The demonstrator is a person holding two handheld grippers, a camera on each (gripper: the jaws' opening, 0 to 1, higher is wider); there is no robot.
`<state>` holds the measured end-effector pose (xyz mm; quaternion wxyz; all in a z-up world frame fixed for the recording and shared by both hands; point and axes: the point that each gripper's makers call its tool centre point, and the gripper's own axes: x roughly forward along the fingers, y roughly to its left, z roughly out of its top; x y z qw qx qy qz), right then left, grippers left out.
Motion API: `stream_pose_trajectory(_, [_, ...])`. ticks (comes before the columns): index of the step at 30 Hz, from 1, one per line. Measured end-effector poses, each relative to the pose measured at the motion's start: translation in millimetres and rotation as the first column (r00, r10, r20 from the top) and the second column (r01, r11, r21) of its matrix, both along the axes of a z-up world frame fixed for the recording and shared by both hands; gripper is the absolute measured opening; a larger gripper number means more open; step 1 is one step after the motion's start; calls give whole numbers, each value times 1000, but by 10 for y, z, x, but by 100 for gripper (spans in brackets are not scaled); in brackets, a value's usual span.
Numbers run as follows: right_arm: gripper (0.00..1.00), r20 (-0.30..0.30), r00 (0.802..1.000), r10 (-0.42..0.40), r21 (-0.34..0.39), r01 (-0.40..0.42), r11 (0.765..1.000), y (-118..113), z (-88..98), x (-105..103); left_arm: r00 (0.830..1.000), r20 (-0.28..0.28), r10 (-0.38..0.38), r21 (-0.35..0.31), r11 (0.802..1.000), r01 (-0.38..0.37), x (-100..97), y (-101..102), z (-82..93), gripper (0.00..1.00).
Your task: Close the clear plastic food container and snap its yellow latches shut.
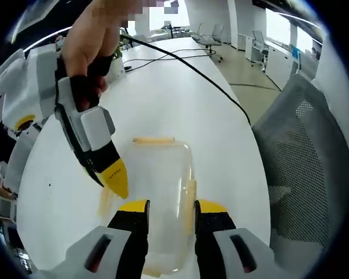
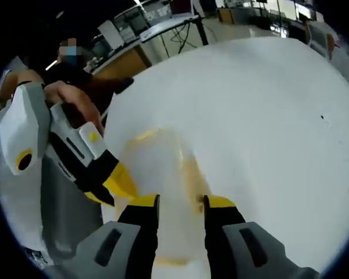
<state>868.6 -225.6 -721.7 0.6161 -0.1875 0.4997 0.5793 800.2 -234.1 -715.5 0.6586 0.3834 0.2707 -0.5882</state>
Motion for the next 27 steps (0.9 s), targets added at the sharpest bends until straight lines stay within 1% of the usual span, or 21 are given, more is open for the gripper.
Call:
stream_pose_trajectory(3, [27, -11, 999, 50, -15, -51, 999, 14, 5, -23, 1000, 0, -11, 1, 1000, 11, -3, -2, 0, 24])
stream_pose_trajectory(6, [28, -27, 996, 81, -19, -82, 996, 2, 8, -59, 999, 6, -44, 18, 999, 44, -7, 1, -2, 24])
stream_pose_trajectory(7, [28, -34, 995, 92, -20, -93, 995, 1, 7, -72, 998, 9, -56, 26, 998, 56, -7, 2, -2, 24])
stream_pose_trajectory(8, [29, -37, 991, 127, -21, -128, 992, -12, 2, -95, 998, 8, -57, 30, 998, 57, -9, -3, -2, 24])
stream_pose_trajectory(10, [33, -46, 986, 159, -28, -161, 987, -12, -14, -132, 998, 13, -65, 44, 997, 64, -10, -12, -3, 24])
stream_pose_trajectory(11, [34, -57, 985, 162, -34, -164, 986, -9, -21, -150, 998, 14, -64, 48, 997, 63, -12, -18, -5, 24])
stream_pose_trajectory(12, [34, -47, 983, 176, -36, -178, 983, 4, -13, -141, 998, 20, -66, 56, 996, 64, -17, -16, -10, 24])
stream_pose_trajectory(17, [34, -54, 979, 198, -49, -200, 979, 9, -12, -137, 995, 54, -84, 80, 994, 80, -28, -8, -28, 25])
stream_pose_trajectory(22, [34, -51, 975, 217, -58, -220, 974, 14, -21, -116, 985, 112, -129, 122, 986, 115, -9, -36, -58, 29])
stream_pose_trajectory(25, [33, -46, 974, 224, -57, -226, 972, 18, -27, -103, 985, 112, -127, 131, 985, 112, -4, -68, -67, 30])
stream_pose_trajectory(27, [33, -44, 973, 225, -53, -227, 972, 21, -29, -100, 985, 114, -129, 140, 984, 113, -5, -50, -63, 30])
